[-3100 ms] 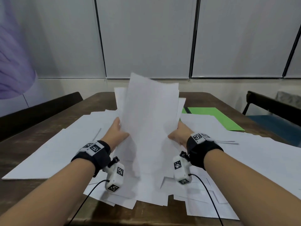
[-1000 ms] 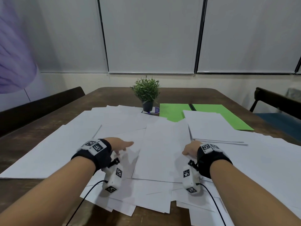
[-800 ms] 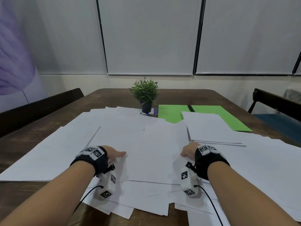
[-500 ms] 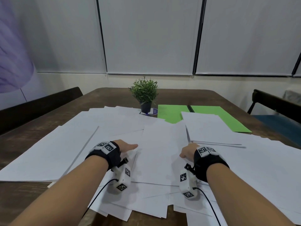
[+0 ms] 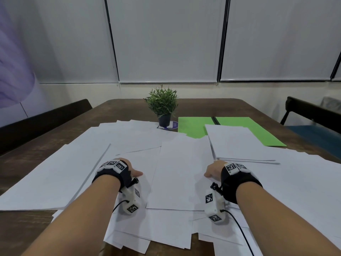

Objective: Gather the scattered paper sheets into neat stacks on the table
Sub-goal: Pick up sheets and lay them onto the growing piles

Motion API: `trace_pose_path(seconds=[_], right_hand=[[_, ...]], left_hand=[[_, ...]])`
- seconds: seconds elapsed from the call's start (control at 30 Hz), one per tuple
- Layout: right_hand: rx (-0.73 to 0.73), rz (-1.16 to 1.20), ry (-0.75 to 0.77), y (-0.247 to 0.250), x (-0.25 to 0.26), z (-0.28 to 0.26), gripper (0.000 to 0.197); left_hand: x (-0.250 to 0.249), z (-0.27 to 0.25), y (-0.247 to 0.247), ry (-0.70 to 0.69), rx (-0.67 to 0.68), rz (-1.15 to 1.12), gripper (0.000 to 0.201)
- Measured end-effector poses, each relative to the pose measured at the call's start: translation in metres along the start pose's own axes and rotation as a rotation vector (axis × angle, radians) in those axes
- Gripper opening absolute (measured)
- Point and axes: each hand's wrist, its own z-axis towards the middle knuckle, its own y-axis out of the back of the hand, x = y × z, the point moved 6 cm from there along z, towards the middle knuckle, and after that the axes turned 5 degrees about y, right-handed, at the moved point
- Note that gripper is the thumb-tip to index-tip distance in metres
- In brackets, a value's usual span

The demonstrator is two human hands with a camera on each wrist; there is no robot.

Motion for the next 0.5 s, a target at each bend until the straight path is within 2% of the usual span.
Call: trace_pose_path(seconds=[0.17, 0.4, 0.5], right_hand=[[-0.051, 0.043, 0.009, 0.001, -0.002, 0.002, 0.042], [-0.116, 0.127, -0.024, 0.008, -0.005, -0.005, 0.044], [-0.123, 0.142, -0.031, 0.008, -0.006, -0.006, 0.044]], left_hand=[[0.01, 0.002, 0.0, 0.033, 0.022, -0.039, 0.064], [0.038, 0.007, -0.002, 0.09, 0.081, -0.265, 0.055], [0.048, 0.005, -0.005, 0.124, 0.031, -0.372, 0.059]])
